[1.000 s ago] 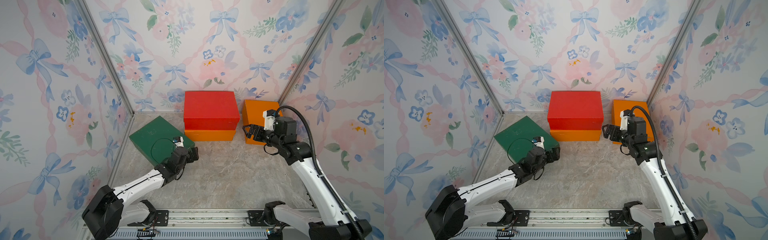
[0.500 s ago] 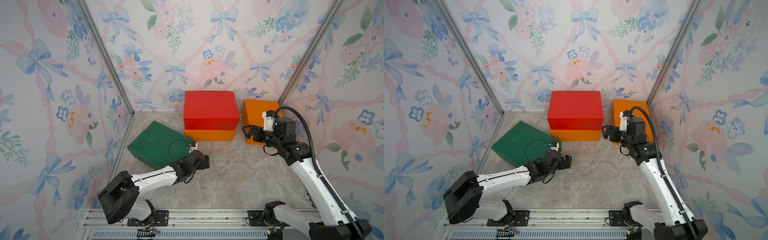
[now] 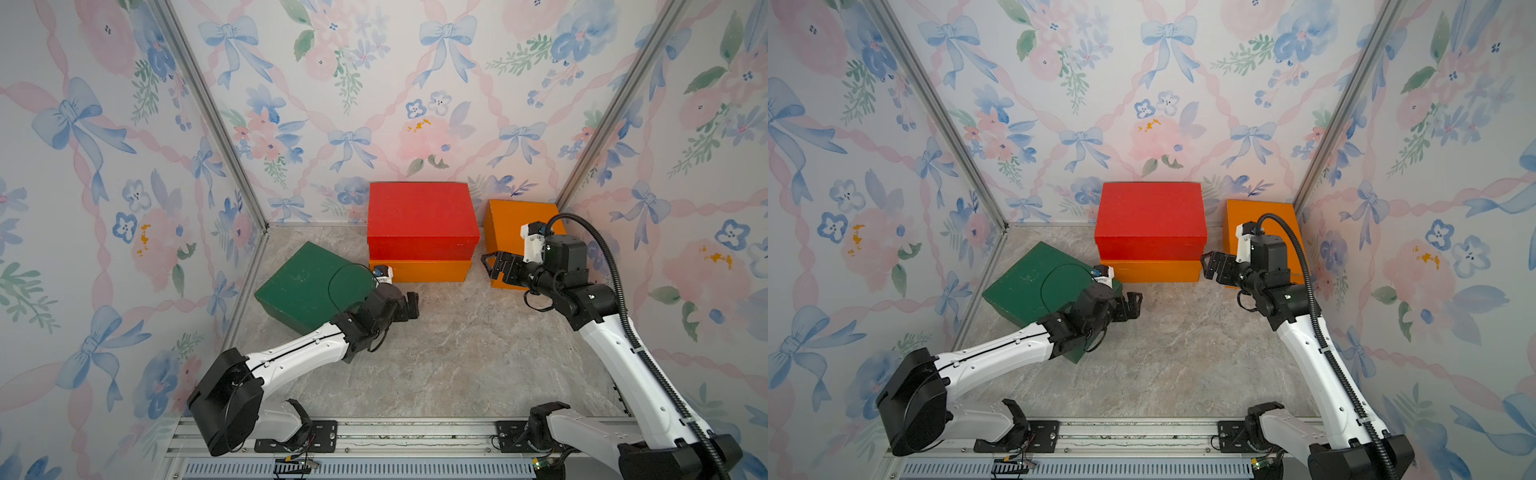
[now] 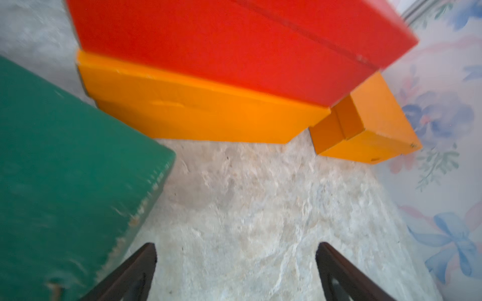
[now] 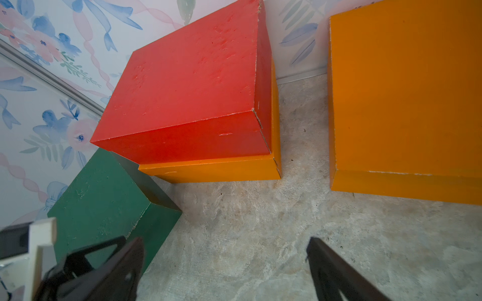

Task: Stack the shoeboxes
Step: Move the shoebox to the center of the board.

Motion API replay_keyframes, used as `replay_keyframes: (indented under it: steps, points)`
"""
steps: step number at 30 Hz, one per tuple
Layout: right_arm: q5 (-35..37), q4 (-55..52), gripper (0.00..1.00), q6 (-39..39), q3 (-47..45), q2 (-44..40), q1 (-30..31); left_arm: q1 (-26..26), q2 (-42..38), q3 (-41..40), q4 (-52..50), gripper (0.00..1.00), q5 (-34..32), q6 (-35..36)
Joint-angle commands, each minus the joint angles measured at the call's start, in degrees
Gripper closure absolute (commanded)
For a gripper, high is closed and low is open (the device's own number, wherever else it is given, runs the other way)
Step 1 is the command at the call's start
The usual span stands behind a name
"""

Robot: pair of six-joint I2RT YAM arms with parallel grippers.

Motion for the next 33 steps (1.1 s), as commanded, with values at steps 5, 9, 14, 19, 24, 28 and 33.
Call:
replay_keyframes:
  steps: [5,9,14,19,24,28,33]
  points:
    - [0.3,0.8,0.03,0.5,-1.8,0.6,3.0,18.1,-4.6,4.5,-2.2,0.02,4.7,7.0]
    - [0.1,1.2,0.03,0.6,-2.5,1.0,3.7,28.6,-3.3,6.3,-2.6,0.02,8.4,8.6]
    - [-0.1,2.1,0.03,0.9,-3.3,1.6,4.4,38.6,1.2,8.2,-2.7,0.02,9.6,9.8]
    - [-0.4,3.1,0.03,1.0,-5.0,2.1,5.0,44.3,6.5,12.1,-2.7,0.02,9.6,11.3]
    - [-0.4,2.8,0.03,0.7,-5.7,2.5,5.4,48.1,13.4,19.4,-5.4,0.02,9.1,13.8]
    - [-0.3,3.6,0.03,1.1,-7.1,2.2,5.4,50.3,16.2,20.1,-5.5,0.02,10.2,13.4]
    - [-0.8,4.1,0.03,1.7,-8.0,3.0,5.5,51.1,19.5,19.8,-5.5,0.02,9.1,13.7]
